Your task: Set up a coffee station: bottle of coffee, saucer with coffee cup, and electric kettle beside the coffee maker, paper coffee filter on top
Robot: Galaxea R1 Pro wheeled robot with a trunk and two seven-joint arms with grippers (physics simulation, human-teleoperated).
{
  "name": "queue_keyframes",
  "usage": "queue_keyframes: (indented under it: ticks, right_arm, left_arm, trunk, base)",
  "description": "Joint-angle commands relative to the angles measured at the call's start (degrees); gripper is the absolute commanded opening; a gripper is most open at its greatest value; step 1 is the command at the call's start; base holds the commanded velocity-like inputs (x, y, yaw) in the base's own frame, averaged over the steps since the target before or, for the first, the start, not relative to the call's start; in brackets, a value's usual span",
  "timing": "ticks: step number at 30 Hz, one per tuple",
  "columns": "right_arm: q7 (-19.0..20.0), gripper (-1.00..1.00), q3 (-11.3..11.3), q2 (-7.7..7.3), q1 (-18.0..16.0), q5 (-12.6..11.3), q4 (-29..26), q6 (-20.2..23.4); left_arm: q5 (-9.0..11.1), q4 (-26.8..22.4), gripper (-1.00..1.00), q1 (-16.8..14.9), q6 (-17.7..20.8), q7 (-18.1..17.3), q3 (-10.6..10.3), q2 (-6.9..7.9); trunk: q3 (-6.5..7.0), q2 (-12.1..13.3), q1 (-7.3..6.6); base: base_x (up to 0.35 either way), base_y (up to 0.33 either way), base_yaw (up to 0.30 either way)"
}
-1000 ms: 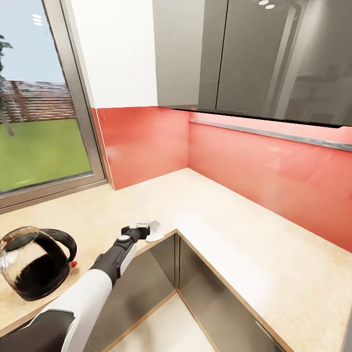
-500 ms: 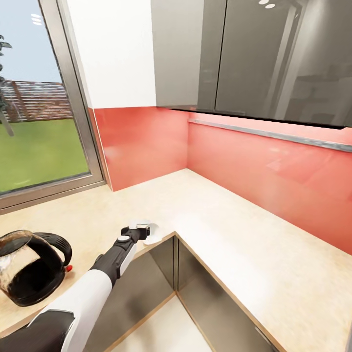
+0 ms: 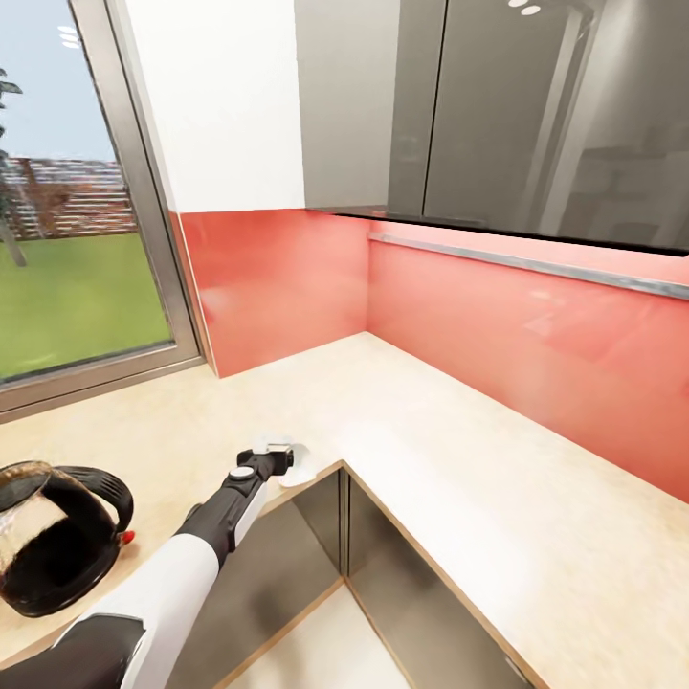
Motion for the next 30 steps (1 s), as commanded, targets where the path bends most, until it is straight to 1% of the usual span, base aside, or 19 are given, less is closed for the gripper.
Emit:
queue_keyframes:
  ticks: [1,17,18,30]
  right_arm:
    - [-0.02,1.00,-0.01,0.01,-0.02,0.04,0.00,-0.16]
    - [-0.02,1.00,-0.01,0.01,-0.02,0.09,0.27,-0.16]
    - [-0.02,1.00,-0.01,0.01,-0.02,0.09,0.27,-0.16]
    - [-0.03,1.00,-0.01,-0.03,-0.02,0.09,0.27,-0.16]
  left_arm:
    - [-0.10,-0.14,1.00,-0.02,0.37,0.37,-0.30,0.03]
    - [-0.18,-0.24,1.00,0.03,0.40,0.35,-0.43,-0.02]
    - [-0.18,-0.21,-1.00,0.03,0.40,0.35,-0.43,-0.01]
    - [-0.12,-0.60,-1.00,0.03,0.37,0.37,-0.34,0.01]
  trunk:
    - [-0.12,-0.12,0.04]
    - [-0.12,-0.12,0.04]
    - [-0.12,-0.12,0.04]
    - [-0.12,-0.12,0.04]
  base:
    - [0.029,0.000,0.000]
    - [0.004,0.000,0.000]
    - [0.000,0.000,0.000]
    - [0.000,0.000,0.000]
